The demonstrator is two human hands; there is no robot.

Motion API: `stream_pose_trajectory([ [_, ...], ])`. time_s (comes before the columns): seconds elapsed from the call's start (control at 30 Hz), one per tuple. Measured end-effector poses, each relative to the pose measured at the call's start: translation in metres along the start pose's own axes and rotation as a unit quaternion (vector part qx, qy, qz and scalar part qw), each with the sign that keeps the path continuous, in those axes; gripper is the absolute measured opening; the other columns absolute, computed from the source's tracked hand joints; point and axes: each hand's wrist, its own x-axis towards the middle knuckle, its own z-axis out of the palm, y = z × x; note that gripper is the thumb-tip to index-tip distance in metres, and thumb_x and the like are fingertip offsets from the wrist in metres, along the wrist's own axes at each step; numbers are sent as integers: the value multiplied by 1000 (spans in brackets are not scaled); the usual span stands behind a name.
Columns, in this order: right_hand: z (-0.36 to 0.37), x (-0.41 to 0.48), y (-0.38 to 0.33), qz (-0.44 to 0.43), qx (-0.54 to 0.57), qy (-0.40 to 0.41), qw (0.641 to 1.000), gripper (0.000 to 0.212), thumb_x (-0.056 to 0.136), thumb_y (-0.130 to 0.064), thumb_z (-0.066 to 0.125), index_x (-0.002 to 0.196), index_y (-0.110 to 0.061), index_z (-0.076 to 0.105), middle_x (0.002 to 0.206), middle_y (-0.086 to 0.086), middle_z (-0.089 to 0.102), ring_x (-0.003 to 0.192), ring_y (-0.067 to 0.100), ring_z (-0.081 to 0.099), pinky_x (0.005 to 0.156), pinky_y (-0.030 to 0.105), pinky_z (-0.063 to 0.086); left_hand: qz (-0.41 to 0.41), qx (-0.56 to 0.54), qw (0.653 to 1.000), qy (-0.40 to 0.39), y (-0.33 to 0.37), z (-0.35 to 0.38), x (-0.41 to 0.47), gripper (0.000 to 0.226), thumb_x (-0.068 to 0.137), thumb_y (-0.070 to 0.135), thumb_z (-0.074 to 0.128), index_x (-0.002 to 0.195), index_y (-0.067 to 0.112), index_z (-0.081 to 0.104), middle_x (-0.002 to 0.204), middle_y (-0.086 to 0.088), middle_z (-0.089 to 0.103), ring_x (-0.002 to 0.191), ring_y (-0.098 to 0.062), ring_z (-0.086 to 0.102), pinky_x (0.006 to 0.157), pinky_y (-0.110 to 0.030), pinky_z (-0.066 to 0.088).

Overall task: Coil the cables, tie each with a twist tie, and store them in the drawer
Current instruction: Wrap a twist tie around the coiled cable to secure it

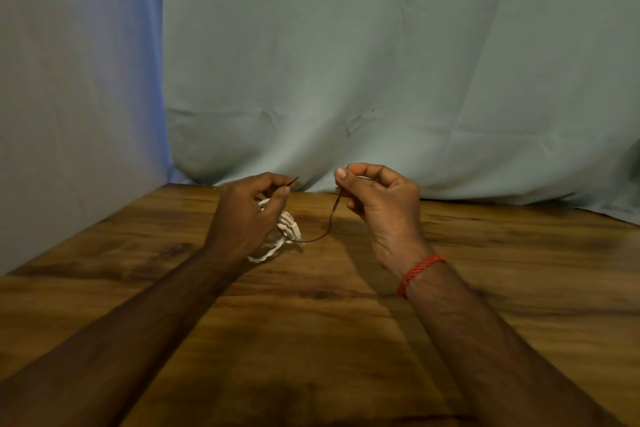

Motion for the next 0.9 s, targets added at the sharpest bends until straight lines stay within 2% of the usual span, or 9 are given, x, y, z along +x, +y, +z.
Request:
stream_pose_trajectory([
  [0.2,-2,-2,6,-26,-86,-20,996,19,78,-8,83,95,-2,75,83,15,77,68,13,71,58,20,55,46,7,999,-9,4,2,0,13,90,12,70,100,15,78,91,7,75,82,-6,68,77,-27,53],
  [0.37,1,-3,10,-42,-129,-50,990,20,79,-11,84,97,-7,77,81,10,77,70,11,72,63,22,57,83,26,996,-28,7,0,1,14,90,14,71,102,18,78,89,12,72,81,0,65,74,-21,51],
  [0.57,2,-6,9,-62,-155,-65,984,16,80,-13,83,94,-6,78,80,7,77,70,10,72,63,27,60,94,31,994,-56,13,-1,-1,16,92,16,70,105,17,78,81,19,63,75,5,60,69,-11,39],
  [0.77,2,-6,9,-74,-157,-58,983,13,80,-16,83,91,-10,79,80,3,77,76,15,74,64,29,61,92,35,993,-65,15,0,-3,17,92,19,69,108,18,77,82,12,66,75,-1,61,67,-18,43],
  [0.9,2,-4,9,-73,-145,-61,985,14,79,-15,83,91,-8,79,80,5,77,73,12,73,64,26,59,90,35,993,-63,15,0,-2,17,92,18,70,107,19,77,81,15,65,76,0,61,69,-15,42],
])
